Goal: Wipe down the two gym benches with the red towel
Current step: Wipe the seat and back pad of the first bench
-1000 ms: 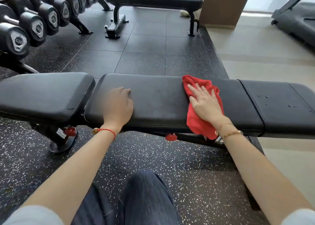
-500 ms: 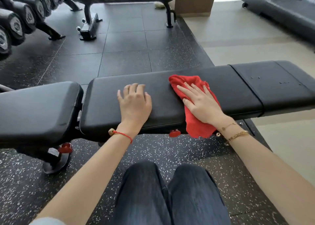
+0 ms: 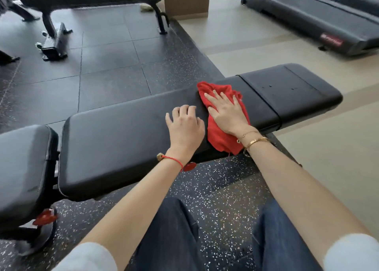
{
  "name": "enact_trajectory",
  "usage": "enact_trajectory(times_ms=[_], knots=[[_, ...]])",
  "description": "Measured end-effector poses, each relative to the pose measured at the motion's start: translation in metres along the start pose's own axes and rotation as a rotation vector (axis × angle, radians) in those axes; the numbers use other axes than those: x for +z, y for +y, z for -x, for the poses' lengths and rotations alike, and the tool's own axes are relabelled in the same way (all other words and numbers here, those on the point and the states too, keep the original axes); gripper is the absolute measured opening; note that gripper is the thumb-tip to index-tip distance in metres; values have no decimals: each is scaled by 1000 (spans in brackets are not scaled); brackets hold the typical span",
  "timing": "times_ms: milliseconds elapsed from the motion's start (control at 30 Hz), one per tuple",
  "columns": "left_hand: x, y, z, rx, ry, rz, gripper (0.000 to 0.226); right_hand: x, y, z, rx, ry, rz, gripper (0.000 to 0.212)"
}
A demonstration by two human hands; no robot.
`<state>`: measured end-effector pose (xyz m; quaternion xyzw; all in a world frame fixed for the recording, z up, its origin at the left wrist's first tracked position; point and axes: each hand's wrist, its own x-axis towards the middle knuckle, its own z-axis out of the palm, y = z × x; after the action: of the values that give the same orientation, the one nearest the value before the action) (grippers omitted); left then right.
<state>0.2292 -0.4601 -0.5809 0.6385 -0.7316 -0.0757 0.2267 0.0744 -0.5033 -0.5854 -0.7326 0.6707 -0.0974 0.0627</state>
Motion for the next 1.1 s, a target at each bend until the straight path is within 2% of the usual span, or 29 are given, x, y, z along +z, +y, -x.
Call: enact_trajectory(times_ms=[200,333,433,700,833,967,1100], knots=[[15,22,-2,-79,49,27,43,-9,22,3,-105,-35,-4,52],[29,49,-7,-99,63,32,43,-21,80,26,-13,45,32,52],[42,77,-17,-100,76,39,44,-31,122,34,-10,97,76,52],[78,139,-49,-153,54,0,47,-49,182,-41,-24,-58,-16,53],[92,143,-52,-180,41,-57,46,-53,180,-71,-161,-113,-7,53],[95,139,-51,-174,64,-72,46,-52,197,-35,-369,-86,-50,54],[95,142,-48,-174,75,-80,46,-60,235,-17,-383,-52,-60,53]])
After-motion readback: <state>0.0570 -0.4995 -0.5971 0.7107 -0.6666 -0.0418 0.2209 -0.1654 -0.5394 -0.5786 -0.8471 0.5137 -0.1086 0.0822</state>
